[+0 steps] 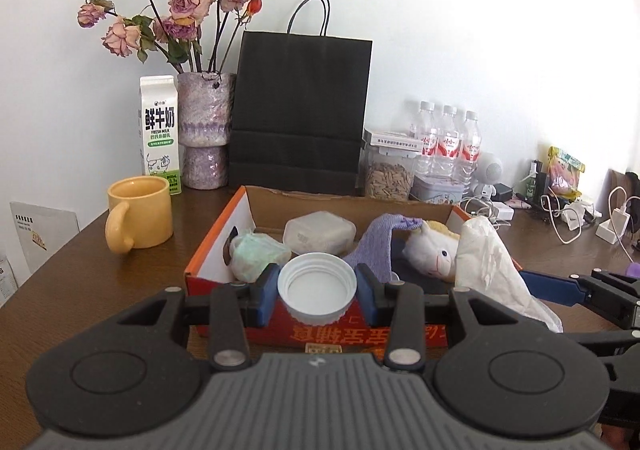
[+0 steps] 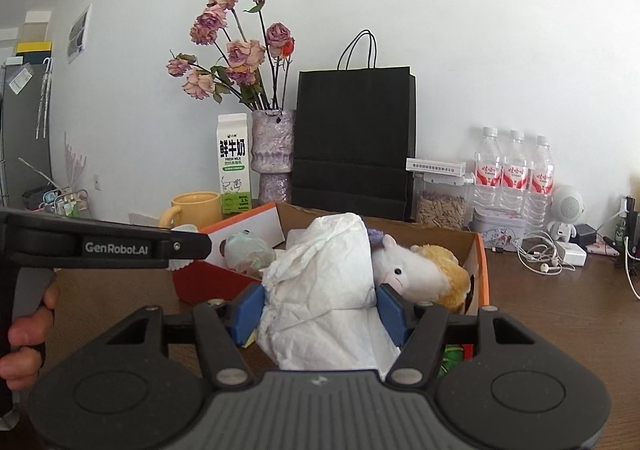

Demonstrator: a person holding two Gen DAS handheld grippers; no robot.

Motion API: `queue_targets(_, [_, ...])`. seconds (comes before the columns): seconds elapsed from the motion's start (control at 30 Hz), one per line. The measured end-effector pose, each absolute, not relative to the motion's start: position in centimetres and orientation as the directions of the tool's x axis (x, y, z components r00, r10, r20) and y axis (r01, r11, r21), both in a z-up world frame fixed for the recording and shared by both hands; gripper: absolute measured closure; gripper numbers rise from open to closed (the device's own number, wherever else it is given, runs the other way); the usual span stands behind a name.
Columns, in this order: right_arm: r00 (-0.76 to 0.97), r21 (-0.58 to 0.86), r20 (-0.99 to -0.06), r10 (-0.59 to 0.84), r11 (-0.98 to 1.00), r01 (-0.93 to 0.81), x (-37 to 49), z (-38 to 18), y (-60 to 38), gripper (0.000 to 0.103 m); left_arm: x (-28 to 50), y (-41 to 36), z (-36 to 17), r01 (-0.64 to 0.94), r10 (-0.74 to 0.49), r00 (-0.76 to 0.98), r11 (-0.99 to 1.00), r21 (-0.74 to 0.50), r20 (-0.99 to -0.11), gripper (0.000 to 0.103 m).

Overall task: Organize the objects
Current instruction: 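Carry the white tissue and large cap over the box with both tools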

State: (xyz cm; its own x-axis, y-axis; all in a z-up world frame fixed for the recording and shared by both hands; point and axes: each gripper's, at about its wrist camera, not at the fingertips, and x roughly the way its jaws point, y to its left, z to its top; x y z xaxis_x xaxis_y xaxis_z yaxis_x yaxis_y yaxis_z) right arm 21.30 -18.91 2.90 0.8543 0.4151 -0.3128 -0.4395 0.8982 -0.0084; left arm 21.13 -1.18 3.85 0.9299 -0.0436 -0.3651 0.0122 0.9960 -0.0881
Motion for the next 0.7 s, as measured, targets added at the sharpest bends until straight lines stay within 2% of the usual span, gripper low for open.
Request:
queue_targets(0.37, [0.862, -0.041, -0.276, 0.425, 0.891, -0.452, 24.7, 5.2, -15.3, 0.042, 23.5, 0.3, 6.4, 0.020, -0.042, 0.951, 0.997, -0.073, -0.307, 0.062])
queue_targets(0.7, [0.868, -0.031, -0.273, 0.415, 0.898, -0.439, 29.3, 5.5, -14.0, 0.042, 27.7, 1.2, 6.4, 0.019, -0.046, 0.950, 0.996, -0.090, -0.308, 0.062])
